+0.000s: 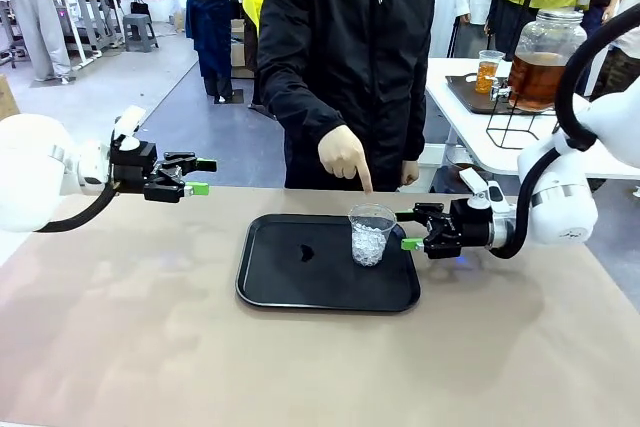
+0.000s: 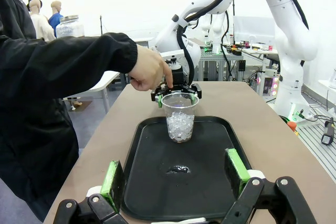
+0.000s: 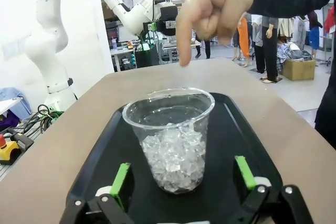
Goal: Pour the drink into the iced cup.
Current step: Pick up the iced cup indicated by the human and present it to them.
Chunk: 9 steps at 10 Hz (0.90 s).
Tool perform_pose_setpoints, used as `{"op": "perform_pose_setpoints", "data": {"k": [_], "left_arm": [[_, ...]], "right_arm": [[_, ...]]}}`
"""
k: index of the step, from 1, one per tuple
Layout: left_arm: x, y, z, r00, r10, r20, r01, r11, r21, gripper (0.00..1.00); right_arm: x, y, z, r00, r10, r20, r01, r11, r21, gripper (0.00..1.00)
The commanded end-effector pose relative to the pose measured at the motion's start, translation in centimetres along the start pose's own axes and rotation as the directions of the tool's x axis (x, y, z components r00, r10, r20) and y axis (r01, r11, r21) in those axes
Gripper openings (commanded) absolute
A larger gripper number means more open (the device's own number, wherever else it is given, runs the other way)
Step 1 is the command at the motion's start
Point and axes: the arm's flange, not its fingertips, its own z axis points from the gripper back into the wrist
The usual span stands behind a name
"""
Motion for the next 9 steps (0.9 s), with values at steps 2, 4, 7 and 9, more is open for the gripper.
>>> {"op": "perform_pose_setpoints", "data": {"k": [2,4,7,9], "left_arm": [[0.3,0.0,-0.2,1.000,-0.003,0.006,0.003,1.000,0.010,1.00],[0.3,0.0,-0.2,1.000,-0.003,0.006,0.003,1.000,0.010,1.00],[0.3,0.0,-0.2,1.000,-0.003,0.006,0.003,1.000,0.010,1.00],[0.3,0.0,-0.2,1.000,-0.003,0.006,0.003,1.000,0.010,1.00]], "right_arm": [[-0.1,-1.2,-1.6,0.999,-0.034,0.019,0.034,0.999,-0.007,1.00],[-0.4,-1.4,-2.5,0.999,-0.041,0.026,0.041,0.999,0.005,1.00],[-0.4,-1.2,-3.7,0.999,-0.044,0.020,0.044,0.999,0.032,1.00],[-0.3,-1.0,-4.3,0.999,-0.041,0.014,0.041,0.998,0.047,1.00]]}}
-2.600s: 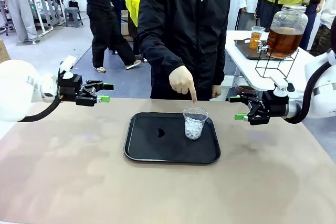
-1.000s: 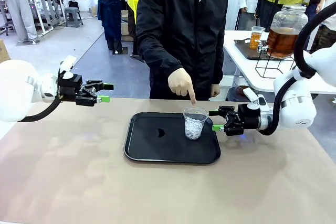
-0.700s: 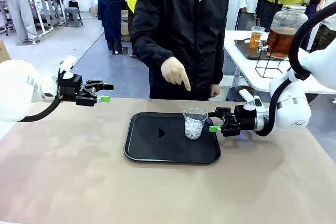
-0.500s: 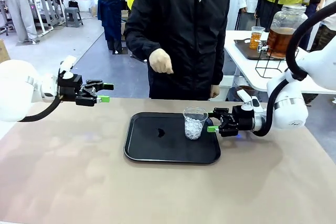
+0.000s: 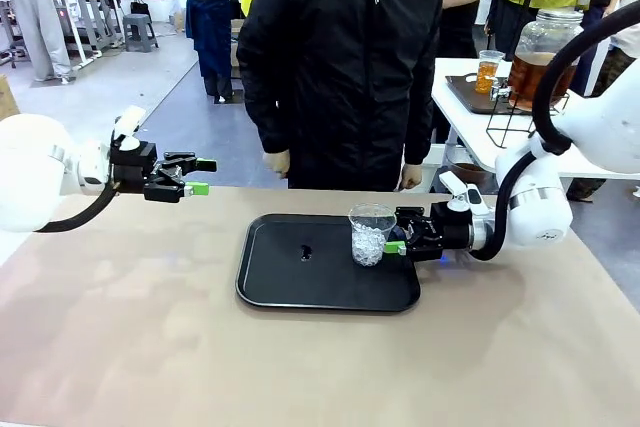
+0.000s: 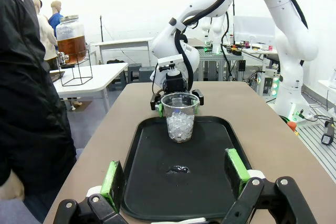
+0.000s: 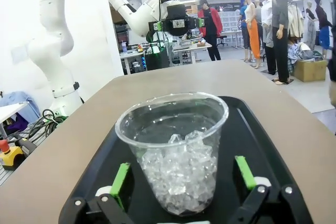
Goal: Pour the drink into the iced cup.
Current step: Pick up the iced cup indicated by the human and present it to them.
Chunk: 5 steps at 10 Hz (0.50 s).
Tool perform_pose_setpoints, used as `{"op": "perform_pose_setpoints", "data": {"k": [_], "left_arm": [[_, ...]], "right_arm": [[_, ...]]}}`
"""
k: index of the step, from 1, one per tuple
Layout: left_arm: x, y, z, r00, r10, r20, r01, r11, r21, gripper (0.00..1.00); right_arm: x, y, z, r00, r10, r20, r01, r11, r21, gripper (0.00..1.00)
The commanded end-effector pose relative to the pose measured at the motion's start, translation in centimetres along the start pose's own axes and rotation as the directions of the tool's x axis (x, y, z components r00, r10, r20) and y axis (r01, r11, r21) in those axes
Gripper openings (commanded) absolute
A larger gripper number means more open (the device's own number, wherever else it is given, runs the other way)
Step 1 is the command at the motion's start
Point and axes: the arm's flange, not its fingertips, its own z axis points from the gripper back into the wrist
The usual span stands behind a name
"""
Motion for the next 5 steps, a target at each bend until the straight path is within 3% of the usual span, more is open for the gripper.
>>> {"op": "perform_pose_setpoints", "data": {"k": [1,5], "left_arm": [[0.3,0.0,-0.2,1.000,-0.003,0.006,0.003,1.000,0.010,1.00],[0.3,0.0,-0.2,1.000,-0.003,0.006,0.003,1.000,0.010,1.00]], "right_arm": [[0.4,-0.6,-0.9,1.000,-0.015,-0.004,0.015,1.000,0.000,1.00],[0.2,-0.7,-2.8,1.000,-0.012,-0.022,0.013,1.000,0.028,1.00]]}}
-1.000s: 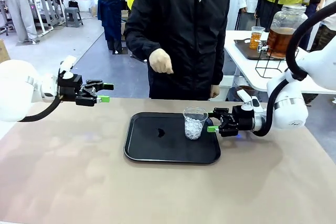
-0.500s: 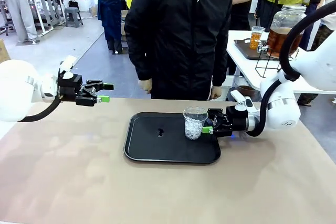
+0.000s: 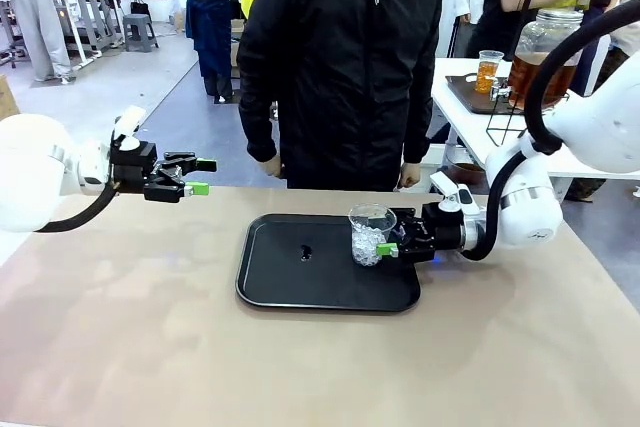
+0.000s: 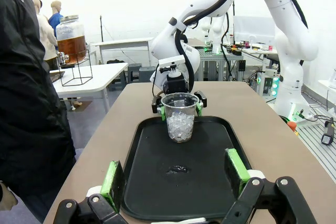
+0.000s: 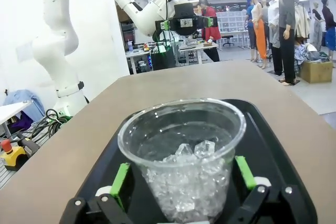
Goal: Pour the drink into the iced cup.
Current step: Pick up the iced cup indicated by the human and present it to them.
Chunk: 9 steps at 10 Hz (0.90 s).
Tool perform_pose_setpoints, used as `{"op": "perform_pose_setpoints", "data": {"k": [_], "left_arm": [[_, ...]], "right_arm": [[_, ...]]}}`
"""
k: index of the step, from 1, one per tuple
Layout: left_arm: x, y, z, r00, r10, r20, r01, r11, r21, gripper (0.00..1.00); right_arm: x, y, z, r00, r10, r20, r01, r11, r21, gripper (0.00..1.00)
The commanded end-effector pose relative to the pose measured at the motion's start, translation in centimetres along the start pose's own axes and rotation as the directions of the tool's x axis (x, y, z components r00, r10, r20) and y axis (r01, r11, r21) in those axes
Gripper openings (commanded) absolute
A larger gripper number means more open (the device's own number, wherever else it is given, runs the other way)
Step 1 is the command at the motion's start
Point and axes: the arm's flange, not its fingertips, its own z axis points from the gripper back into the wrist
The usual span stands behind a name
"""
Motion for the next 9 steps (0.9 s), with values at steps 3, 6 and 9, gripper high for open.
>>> {"op": "perform_pose_setpoints", "data": {"k": [3,6,9], "left_arm": [[0.28,0.02,-0.21,1.000,-0.003,0.006,0.003,1.000,0.010,1.00],[0.28,0.02,-0.21,1.000,-0.003,0.006,0.003,1.000,0.010,1.00],[0.28,0.02,-0.21,1.000,-0.003,0.006,0.003,1.000,0.010,1.00]], "right_arm": [[0.01,-0.94,-2.32,0.999,0.000,-0.037,-0.001,1.000,-0.008,1.00],[0.31,-0.70,-2.30,0.999,-0.037,-0.007,0.037,0.999,-0.002,0.84],[0.64,-0.38,-1.93,1.000,0.013,-0.003,-0.013,1.000,-0.005,0.65]]}}
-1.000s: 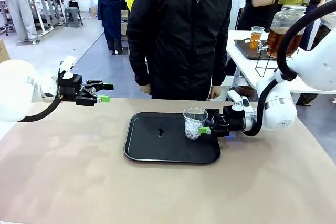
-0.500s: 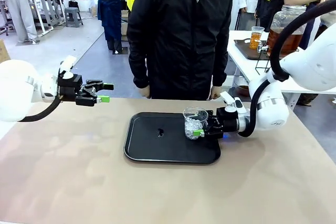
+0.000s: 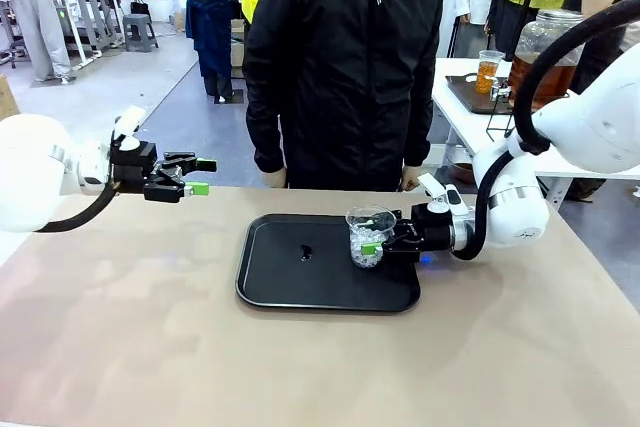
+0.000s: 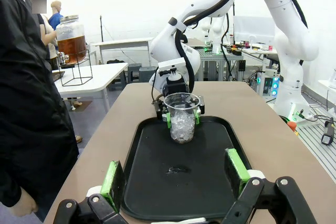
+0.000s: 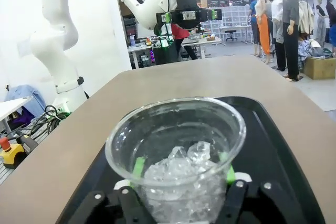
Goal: Pour the drink into the iced cup.
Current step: Pick up the iced cup indicated by the human and present it to them.
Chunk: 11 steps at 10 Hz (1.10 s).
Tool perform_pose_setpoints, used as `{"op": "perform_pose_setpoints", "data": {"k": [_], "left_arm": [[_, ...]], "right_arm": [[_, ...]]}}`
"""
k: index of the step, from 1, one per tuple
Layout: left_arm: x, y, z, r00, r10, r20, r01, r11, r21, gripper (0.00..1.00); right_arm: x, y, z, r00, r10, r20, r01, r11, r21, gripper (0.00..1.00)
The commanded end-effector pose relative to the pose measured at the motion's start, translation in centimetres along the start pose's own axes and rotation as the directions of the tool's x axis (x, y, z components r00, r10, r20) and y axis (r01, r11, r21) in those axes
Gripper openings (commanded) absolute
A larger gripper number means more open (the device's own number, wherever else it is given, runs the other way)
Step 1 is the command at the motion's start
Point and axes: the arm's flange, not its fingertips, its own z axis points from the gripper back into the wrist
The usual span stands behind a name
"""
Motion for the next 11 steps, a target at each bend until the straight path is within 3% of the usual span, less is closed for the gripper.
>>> {"op": "perform_pose_setpoints", "data": {"k": [1,3,5,9,11], "left_arm": [[0.3,0.0,-0.2,1.000,-0.003,0.006,0.003,1.000,0.010,1.00],[0.3,0.0,-0.2,1.000,-0.003,0.006,0.003,1.000,0.010,1.00],[0.3,0.0,-0.2,1.000,-0.003,0.006,0.003,1.000,0.010,1.00],[0.3,0.0,-0.2,1.000,-0.003,0.006,0.003,1.000,0.010,1.00],[0.3,0.0,-0.2,1.000,-0.003,0.006,0.003,1.000,0.010,1.00]], "right_arm": [[1.0,0.0,-0.1,1.000,0.008,0.030,-0.008,1.000,-0.015,0.65],[2.7,0.4,0.2,0.998,0.025,0.049,-0.024,1.000,-0.020,0.65],[6.9,0.7,0.7,0.996,0.070,0.053,-0.069,0.997,-0.020,0.65],[14.4,-1.0,1.2,0.999,0.023,0.036,-0.024,1.000,0.014,0.65],[16.3,-1.9,1.3,0.999,-0.011,0.038,0.010,1.000,0.024,0.65]]}}
